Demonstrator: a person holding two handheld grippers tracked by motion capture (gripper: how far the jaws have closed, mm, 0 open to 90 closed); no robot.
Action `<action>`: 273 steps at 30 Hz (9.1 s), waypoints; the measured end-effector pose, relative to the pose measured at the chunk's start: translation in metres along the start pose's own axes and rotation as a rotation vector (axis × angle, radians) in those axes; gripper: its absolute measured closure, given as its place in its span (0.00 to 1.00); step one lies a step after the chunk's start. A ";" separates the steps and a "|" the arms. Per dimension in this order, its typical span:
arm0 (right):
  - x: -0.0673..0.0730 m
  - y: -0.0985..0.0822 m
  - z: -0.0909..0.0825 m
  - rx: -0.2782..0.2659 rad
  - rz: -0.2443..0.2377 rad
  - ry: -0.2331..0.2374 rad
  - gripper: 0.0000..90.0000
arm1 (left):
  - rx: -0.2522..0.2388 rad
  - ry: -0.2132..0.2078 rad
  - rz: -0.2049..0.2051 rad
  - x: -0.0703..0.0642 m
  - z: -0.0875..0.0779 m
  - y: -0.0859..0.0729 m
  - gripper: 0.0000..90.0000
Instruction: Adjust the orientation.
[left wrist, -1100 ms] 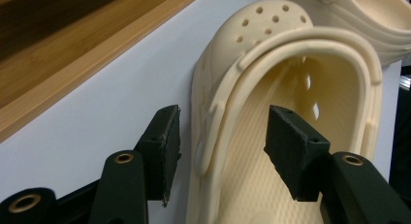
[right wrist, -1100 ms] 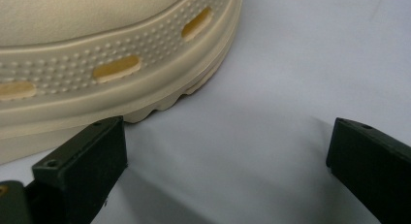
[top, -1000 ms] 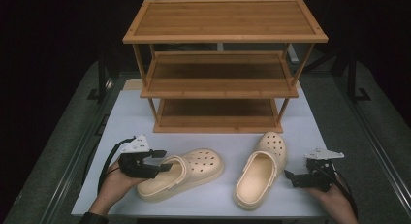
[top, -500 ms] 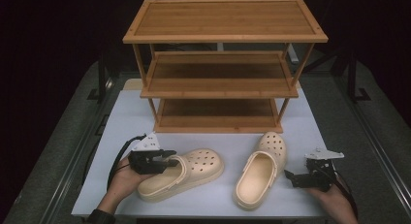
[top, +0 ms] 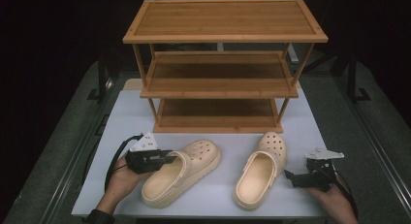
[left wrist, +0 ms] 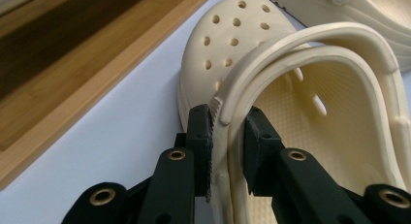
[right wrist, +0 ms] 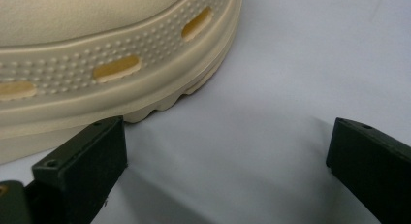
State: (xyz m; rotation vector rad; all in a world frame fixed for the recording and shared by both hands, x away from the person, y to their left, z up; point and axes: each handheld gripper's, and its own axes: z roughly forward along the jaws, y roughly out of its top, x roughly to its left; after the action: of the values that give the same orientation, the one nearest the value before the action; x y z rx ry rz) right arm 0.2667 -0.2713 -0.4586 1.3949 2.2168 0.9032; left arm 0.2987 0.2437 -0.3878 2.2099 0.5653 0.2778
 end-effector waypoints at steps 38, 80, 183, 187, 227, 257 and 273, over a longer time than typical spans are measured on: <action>0.000 0.000 0.000 0.000 0.000 0.000 0.01 | -0.017 0.207 -0.197 0.034 -0.036 -0.036 0.77; 0.000 0.000 0.000 -0.001 0.002 0.003 0.01 | 0.040 0.409 -0.414 0.074 -0.074 -0.104 0.10; 0.021 0.128 0.045 -0.085 -0.104 0.237 1.00 | 0.126 0.434 -0.394 0.080 -0.047 -0.122 0.00; 0.021 0.112 0.031 -0.075 -0.113 0.235 1.00 | 0.126 0.434 -0.395 0.080 -0.047 -0.122 0.00; 0.055 0.079 0.038 0.026 -0.164 0.345 1.00 | 0.127 0.433 -0.395 0.081 -0.047 -0.122 0.00; 0.089 0.105 0.063 0.023 -0.229 0.382 0.99 | 0.126 0.433 -0.397 0.080 -0.047 -0.122 0.00; 0.058 0.085 0.023 -0.038 -0.134 0.296 0.62 | 0.125 0.434 -0.396 0.080 -0.047 -0.122 0.01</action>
State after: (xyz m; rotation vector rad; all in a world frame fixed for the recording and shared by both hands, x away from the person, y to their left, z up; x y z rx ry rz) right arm 0.3113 -0.1862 -0.4148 1.1410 2.4581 1.1597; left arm 0.3144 0.3827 -0.4506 2.1019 1.2671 0.5258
